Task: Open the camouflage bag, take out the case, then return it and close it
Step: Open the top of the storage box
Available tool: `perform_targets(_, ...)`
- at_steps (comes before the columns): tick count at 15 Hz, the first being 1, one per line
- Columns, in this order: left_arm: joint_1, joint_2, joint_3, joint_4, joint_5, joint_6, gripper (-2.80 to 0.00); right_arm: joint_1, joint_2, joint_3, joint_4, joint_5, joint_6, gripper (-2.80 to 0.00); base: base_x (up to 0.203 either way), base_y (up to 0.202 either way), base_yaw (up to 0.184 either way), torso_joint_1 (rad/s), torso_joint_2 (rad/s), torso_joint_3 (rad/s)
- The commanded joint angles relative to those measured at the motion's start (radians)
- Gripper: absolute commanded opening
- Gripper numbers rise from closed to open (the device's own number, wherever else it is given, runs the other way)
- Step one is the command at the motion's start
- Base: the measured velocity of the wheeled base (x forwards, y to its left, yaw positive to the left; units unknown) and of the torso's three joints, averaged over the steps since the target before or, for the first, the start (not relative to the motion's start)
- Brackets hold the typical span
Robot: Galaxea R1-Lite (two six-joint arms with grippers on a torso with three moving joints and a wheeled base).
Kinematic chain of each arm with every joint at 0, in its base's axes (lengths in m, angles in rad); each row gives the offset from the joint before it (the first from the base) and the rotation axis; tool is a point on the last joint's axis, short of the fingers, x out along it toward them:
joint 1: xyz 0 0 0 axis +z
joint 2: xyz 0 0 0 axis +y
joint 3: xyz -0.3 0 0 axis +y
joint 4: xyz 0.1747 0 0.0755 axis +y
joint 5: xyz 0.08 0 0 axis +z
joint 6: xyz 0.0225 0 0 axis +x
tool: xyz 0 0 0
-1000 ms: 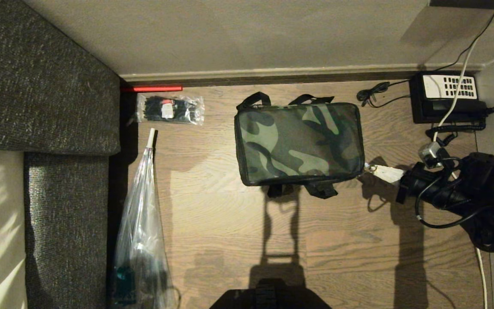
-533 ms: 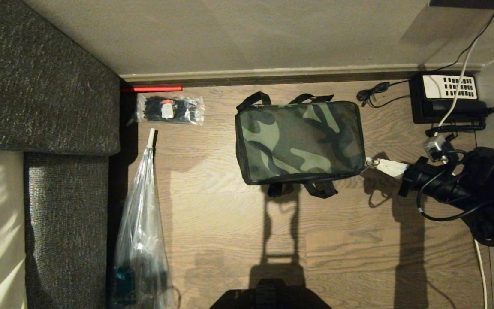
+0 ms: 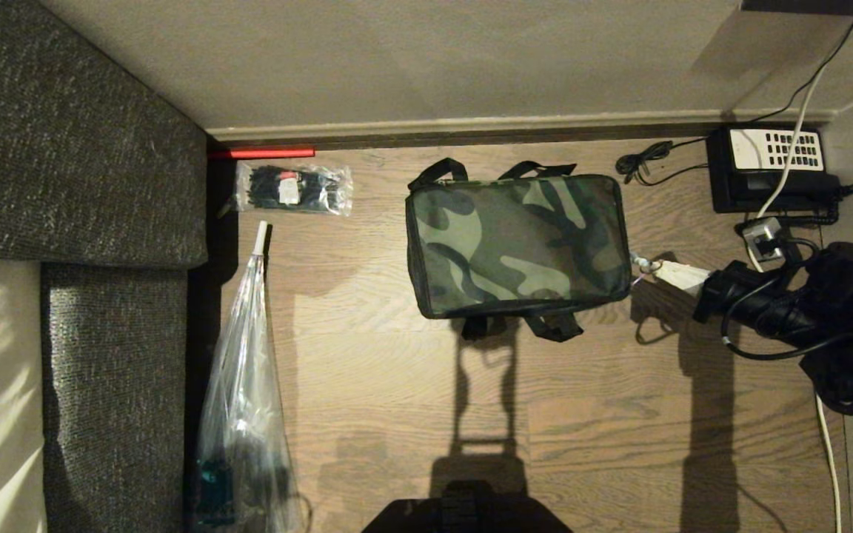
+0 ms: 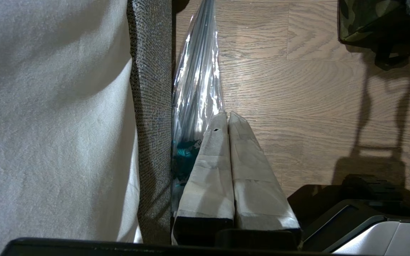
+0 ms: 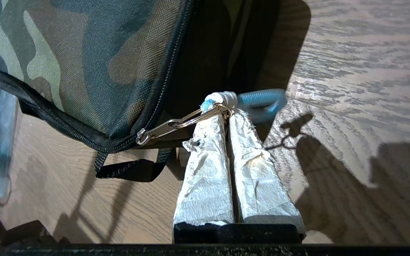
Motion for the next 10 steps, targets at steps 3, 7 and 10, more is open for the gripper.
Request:
perform_targets(3, 0.000, -0.002, 0.000, 0.000, 0.000, 0.000, -2.80, 0.004, -0.018, -0.007, 0.032, 0.007, 0.055, -2.80, 0.000, 0.000, 0.000, 0.000, 0.00, 0.000)
perform_targets(7, 0.000, -0.002, 0.000, 0.000, 0.000, 0.000, -2.80, 0.023, -0.027, -0.032, 0.039, 0.002, 0.185, -2.80, 0.000, 0.000, 0.000, 0.000, 0.00, 0.000)
perform_targets(10, 0.000, 0.000, 0.000, 0.000, 0.000, 0.000, -2.80, 0.030, -0.054, -0.067, 0.055, 0.000, 0.325, -2.80, 0.000, 0.000, 0.000, 0.000, 0.00, 0.000)
